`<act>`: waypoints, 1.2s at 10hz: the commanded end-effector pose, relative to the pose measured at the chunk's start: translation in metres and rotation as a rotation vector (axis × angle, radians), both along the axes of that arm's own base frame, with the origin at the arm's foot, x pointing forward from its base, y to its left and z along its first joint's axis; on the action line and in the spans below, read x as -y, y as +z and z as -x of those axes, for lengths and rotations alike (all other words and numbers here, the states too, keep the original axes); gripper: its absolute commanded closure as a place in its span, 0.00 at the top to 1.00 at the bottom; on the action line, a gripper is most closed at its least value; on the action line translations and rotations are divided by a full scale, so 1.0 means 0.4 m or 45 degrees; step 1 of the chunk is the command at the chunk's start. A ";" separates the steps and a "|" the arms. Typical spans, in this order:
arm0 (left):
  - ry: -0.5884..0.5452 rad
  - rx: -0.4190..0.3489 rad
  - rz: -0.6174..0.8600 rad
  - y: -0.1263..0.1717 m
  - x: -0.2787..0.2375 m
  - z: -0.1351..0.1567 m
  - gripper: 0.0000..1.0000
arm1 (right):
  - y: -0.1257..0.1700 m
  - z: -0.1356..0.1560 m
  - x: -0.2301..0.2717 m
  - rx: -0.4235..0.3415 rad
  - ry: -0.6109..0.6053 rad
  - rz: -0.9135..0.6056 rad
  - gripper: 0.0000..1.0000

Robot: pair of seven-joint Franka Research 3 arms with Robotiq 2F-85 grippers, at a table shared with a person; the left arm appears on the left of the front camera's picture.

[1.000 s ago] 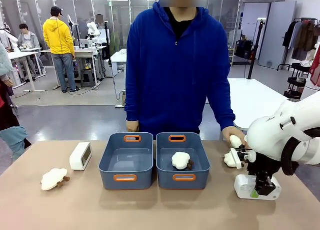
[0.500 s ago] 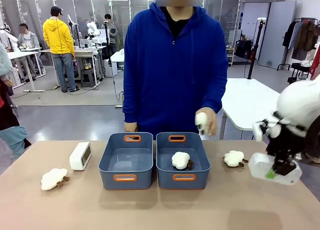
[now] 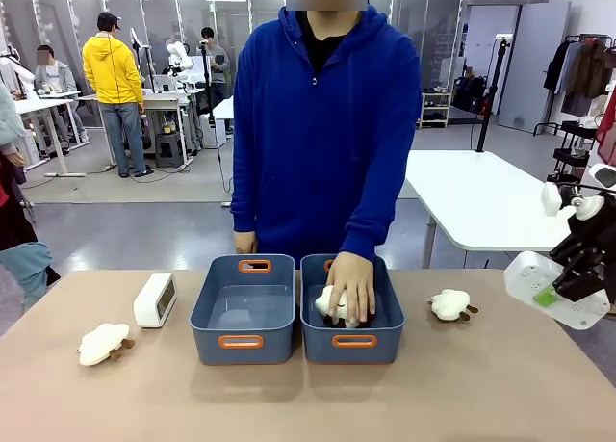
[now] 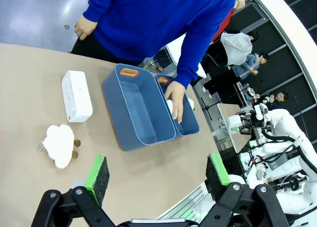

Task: Sort the digital clocks into the basket.
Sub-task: Pick up the Digital clock from the table and place it into the empty Plastic storage basket.

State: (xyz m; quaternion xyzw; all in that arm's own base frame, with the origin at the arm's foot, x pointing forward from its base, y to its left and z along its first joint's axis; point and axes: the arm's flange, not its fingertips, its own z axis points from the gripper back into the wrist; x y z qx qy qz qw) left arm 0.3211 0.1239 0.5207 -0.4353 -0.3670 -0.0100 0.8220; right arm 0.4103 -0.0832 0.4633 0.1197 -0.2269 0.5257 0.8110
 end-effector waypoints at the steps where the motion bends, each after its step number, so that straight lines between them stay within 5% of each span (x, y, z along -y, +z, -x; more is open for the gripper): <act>1: -0.017 0.039 0.013 -0.001 -0.003 -0.007 1.00 | -0.006 -0.003 -0.010 -0.011 0.028 0.037 0.00; 6: -0.017 0.039 0.013 -0.001 -0.003 -0.007 1.00 | -0.006 -0.003 -0.010 -0.011 0.028 0.037 0.00; 7: -0.017 0.039 0.013 -0.001 -0.003 -0.007 1.00 | -0.008 -0.003 -0.011 -0.012 0.016 0.013 0.51; 12: -0.017 0.039 0.013 -0.001 -0.003 -0.007 1.00 | 0.194 -0.019 -0.462 -0.002 0.214 0.336 0.51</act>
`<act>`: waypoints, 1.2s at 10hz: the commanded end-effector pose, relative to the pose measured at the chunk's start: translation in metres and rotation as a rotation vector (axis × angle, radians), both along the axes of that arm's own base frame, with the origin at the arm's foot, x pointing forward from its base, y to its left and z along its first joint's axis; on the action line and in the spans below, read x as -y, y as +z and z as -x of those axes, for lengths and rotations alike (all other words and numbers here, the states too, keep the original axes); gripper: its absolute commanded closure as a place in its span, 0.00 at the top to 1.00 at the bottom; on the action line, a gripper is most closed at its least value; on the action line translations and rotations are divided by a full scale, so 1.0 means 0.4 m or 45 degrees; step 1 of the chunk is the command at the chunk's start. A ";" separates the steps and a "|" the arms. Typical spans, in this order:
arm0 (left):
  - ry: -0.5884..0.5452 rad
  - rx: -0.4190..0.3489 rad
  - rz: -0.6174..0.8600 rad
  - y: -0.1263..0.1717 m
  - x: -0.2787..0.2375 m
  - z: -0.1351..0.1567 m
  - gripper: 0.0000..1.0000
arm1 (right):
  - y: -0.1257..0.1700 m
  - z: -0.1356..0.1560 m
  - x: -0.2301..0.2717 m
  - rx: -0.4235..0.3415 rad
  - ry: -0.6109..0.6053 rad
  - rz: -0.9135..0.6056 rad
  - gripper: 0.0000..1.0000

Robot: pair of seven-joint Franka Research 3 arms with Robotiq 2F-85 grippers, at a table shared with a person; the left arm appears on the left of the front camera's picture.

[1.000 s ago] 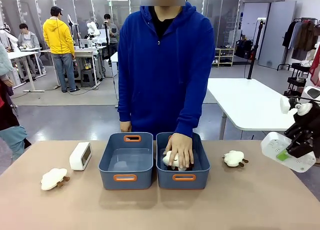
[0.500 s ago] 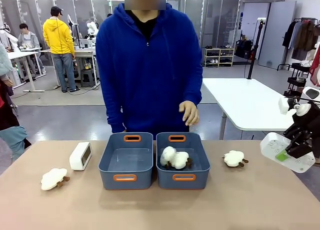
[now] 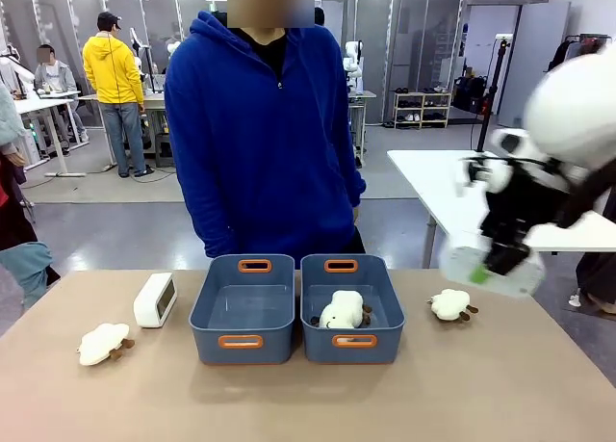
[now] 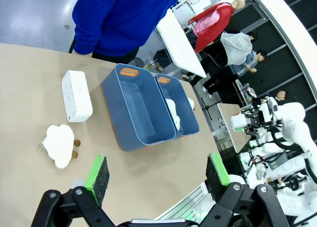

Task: Sort the digital clocks into the basket.
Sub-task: Pick up the Digital clock from the table and place it into the empty Plastic storage basket.

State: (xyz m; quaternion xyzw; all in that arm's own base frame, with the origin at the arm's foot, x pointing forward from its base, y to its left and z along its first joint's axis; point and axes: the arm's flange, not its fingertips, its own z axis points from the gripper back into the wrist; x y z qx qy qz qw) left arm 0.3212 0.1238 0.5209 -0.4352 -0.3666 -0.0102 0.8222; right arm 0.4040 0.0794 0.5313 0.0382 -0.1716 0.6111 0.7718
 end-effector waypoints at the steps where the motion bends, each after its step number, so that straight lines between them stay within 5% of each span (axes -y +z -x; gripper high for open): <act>1: -0.016 0.040 0.013 -0.002 -0.003 -0.007 1.00 | 0.043 -0.056 -0.183 -0.045 0.069 0.110 0.51; 3: -0.016 0.040 0.013 -0.002 -0.003 -0.007 1.00 | 0.057 -0.108 -0.406 -0.001 0.082 0.200 0.51; 6: -0.016 0.040 0.013 -0.002 -0.003 -0.007 1.00 | -0.014 -0.168 -0.767 0.127 0.117 0.321 0.51; 7: -0.016 0.040 0.013 -0.002 -0.003 -0.007 1.00 | -0.037 -0.182 -0.862 0.103 0.118 0.323 0.51; 12: -0.016 0.040 0.013 -0.002 -0.003 -0.007 1.00 | -0.238 -0.249 -1.065 0.040 0.094 0.311 0.51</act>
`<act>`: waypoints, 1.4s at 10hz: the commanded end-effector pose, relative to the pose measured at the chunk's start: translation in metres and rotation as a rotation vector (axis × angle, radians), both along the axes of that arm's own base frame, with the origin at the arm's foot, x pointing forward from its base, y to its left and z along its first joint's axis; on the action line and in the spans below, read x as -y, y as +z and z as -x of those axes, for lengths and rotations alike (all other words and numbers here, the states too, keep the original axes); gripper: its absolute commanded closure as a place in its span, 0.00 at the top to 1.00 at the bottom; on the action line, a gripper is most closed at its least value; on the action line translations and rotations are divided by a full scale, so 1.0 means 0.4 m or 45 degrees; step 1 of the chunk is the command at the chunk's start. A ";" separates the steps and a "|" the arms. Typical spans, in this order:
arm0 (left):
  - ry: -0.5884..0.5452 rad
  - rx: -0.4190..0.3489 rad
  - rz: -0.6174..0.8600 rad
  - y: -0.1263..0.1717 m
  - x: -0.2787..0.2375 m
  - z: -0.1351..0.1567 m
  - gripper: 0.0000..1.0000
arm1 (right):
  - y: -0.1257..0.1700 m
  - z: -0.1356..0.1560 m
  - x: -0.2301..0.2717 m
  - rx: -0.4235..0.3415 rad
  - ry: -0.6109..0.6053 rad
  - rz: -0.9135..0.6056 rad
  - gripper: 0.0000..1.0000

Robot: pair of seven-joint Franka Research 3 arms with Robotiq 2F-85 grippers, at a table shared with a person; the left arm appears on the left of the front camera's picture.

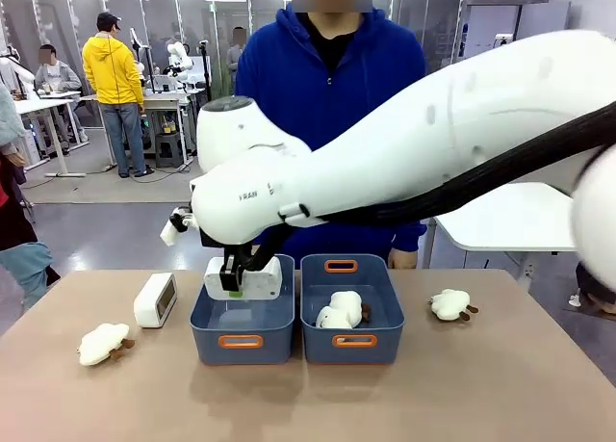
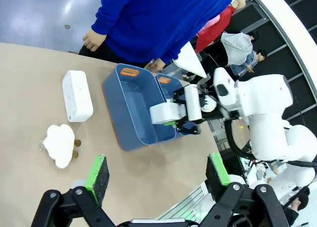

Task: Sort the digital clocks into the basket.
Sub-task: Pick up the Digital clock from the table and place it into the empty Plastic storage basket.

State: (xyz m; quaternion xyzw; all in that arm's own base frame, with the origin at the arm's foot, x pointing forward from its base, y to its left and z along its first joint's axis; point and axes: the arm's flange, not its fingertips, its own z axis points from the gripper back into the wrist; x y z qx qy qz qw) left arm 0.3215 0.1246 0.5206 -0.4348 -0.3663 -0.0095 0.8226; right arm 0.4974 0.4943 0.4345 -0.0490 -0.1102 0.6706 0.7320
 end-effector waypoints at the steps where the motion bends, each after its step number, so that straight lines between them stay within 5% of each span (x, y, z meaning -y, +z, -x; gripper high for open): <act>1: -0.017 0.042 0.014 -0.001 -0.001 -0.006 1.00 | -0.036 -0.028 -0.036 0.023 -0.056 0.027 0.51; 7: -0.017 0.042 0.014 -0.001 -0.001 -0.006 1.00 | -0.163 -0.022 -0.013 -0.065 0.012 -0.010 0.51; 10: -0.017 0.042 0.014 -0.001 -0.001 -0.006 1.00 | -0.156 -0.017 0.007 -0.052 0.017 -0.007 0.87; 14: -0.017 0.042 0.014 -0.001 -0.001 -0.006 1.00 | -0.156 -0.039 -0.022 -0.062 -0.002 0.006 0.90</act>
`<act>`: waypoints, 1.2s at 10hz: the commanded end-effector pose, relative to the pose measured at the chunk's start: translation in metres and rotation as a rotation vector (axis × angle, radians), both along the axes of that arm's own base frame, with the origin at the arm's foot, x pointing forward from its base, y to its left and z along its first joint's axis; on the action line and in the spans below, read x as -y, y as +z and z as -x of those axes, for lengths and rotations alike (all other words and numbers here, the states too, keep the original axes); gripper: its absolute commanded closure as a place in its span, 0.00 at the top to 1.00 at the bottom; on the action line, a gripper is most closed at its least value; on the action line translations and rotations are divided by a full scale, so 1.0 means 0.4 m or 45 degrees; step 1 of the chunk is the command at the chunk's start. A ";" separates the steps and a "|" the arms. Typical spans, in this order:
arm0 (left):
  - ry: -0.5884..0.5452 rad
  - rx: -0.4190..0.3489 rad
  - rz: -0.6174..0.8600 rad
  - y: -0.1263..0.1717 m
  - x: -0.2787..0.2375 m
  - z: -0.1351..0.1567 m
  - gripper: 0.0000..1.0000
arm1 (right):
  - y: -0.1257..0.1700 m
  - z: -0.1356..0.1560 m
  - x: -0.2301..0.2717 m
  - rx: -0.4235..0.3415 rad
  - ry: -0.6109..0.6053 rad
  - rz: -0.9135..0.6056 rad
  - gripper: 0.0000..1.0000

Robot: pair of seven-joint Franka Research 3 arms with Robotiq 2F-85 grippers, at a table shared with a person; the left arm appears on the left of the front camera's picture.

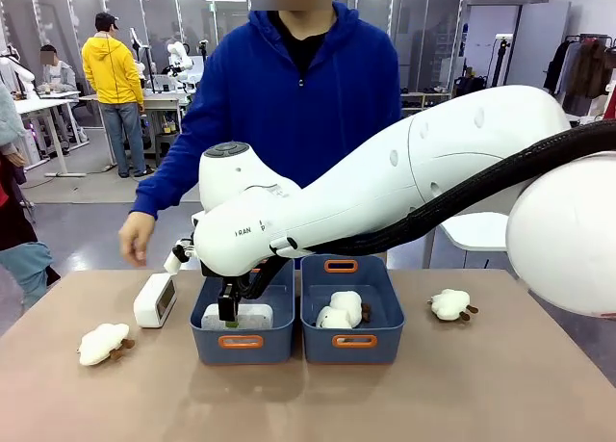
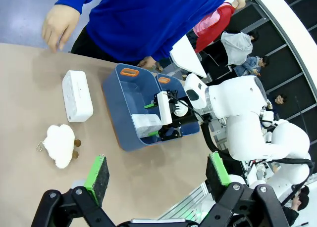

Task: Sort the digital clocks into the basket.
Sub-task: Pick up the Digital clock from the table and place it into the empty Plastic storage basket.

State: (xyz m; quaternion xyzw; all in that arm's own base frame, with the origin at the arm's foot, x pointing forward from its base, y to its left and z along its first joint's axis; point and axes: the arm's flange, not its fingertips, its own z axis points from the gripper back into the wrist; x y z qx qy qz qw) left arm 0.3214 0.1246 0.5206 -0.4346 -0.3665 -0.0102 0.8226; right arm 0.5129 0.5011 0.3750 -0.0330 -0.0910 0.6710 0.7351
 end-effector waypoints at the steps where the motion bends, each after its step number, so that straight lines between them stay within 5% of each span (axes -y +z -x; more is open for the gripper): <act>1: -0.016 0.040 0.015 -0.001 -0.001 -0.006 1.00 | -0.007 0.000 -0.005 0.002 0.001 0.003 0.90; 10: -0.016 0.040 0.015 -0.001 -0.001 -0.006 1.00 | -0.007 0.000 -0.005 -0.004 0.002 0.000 0.90; 12: -0.016 0.040 0.015 -0.001 -0.001 -0.006 1.00 | 0.140 0.076 0.115 0.002 -0.055 -0.074 0.90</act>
